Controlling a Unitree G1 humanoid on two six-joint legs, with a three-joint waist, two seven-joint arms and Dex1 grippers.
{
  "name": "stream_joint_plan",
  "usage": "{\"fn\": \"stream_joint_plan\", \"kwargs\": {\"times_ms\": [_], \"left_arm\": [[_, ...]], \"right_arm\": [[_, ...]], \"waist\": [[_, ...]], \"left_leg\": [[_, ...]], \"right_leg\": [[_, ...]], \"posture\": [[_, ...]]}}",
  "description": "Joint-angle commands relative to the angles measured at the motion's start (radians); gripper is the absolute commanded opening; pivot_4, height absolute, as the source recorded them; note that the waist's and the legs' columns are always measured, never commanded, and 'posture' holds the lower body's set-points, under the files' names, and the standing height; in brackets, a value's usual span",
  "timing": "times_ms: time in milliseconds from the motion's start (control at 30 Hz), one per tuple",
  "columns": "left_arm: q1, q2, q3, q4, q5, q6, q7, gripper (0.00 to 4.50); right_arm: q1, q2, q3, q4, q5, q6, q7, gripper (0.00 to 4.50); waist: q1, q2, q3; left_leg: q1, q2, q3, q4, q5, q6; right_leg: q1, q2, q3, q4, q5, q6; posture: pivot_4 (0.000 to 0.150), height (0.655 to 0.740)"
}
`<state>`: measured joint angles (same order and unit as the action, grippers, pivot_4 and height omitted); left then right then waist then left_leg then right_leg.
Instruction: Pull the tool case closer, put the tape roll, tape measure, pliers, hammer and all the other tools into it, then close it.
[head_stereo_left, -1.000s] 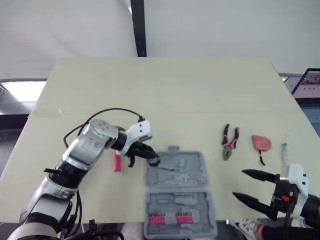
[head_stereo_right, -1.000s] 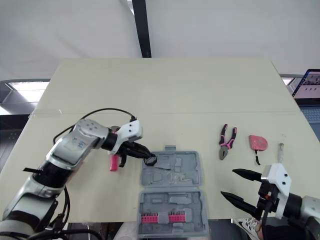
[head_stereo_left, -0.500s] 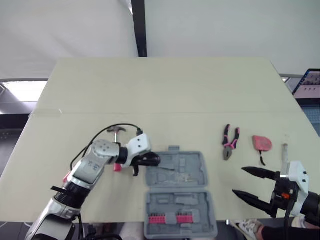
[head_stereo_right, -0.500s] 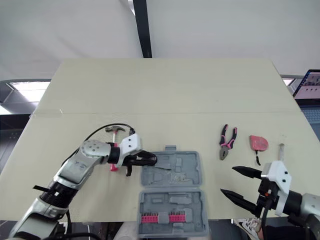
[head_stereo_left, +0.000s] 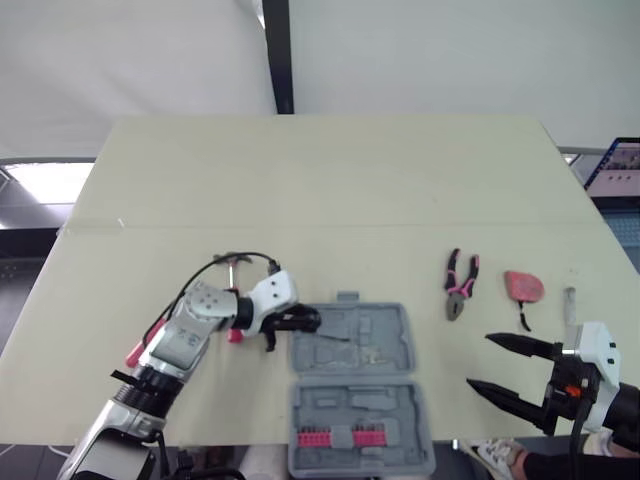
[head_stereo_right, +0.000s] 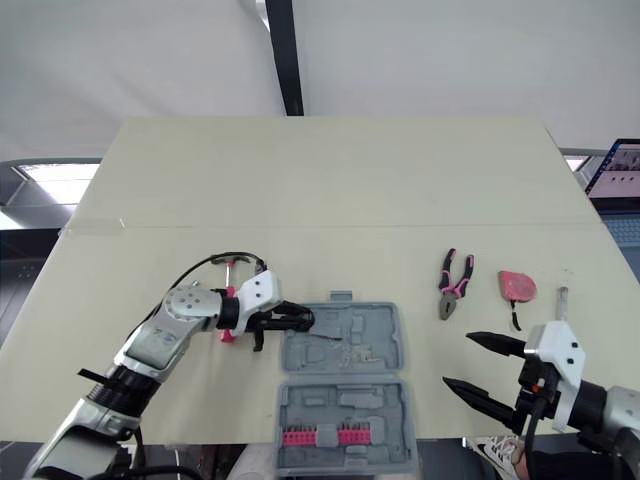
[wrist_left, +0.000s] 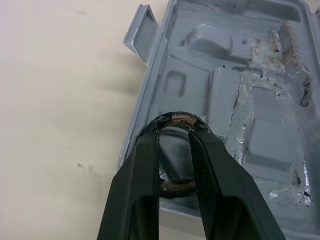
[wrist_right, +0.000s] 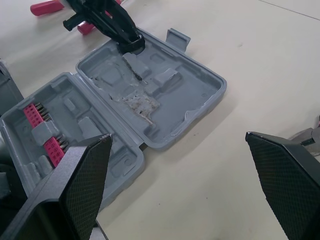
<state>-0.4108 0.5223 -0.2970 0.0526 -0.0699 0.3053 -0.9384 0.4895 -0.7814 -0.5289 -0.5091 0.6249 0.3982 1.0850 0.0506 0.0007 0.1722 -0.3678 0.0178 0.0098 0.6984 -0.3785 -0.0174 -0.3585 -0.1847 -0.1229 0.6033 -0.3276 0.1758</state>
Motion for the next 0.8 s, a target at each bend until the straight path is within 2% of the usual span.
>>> {"fn": "stream_joint_plan", "kwargs": {"times_ms": [33,333,633,800], "left_arm": [[0.017,0.002,-0.017,-0.005,0.021,-0.039,-0.006,1.04],[0.012,-0.026,-0.008,0.023,0.032,-0.064,0.018,1.04],[0.021,-0.008,-0.045,0.045,0.069,-0.073,-0.01,1.04],[0.029,-0.015,-0.015,0.024,0.047,-0.06,0.003,1.04]], "right_arm": [[0.009,-0.008,-0.045,-0.022,0.021,0.004,-0.002,4.5],[0.012,-0.004,-0.048,-0.023,0.021,0.007,-0.001,4.5],[0.007,-0.007,-0.048,-0.018,0.017,0.007,0.001,4.5],[0.0,-0.008,-0.045,-0.019,0.017,0.01,0.0,4.5]], "waist": [[0.0,0.0,0.0],[0.001,0.001,-0.001],[0.001,0.001,-0.001],[0.0,0.001,-0.001]], "left_leg": [[0.0,0.0,0.0,0.0,0.0,0.0],[0.0,0.0,0.0,0.0,0.0,0.0],[0.001,0.0,0.0,0.0,0.0,0.0],[0.001,0.0,0.0,0.0,0.0,0.0]], "right_leg": [[0.0,0.0,0.0,0.0,0.0,0.0],[0.0,0.0,0.0,0.0,0.0,0.0],[0.001,0.0,0.0,0.0,0.0,0.0],[0.001,0.0,0.0,0.0,0.0,0.0]], "posture": [[0.15,0.74],[0.15,0.74],[0.15,0.74],[0.15,0.74]]}}
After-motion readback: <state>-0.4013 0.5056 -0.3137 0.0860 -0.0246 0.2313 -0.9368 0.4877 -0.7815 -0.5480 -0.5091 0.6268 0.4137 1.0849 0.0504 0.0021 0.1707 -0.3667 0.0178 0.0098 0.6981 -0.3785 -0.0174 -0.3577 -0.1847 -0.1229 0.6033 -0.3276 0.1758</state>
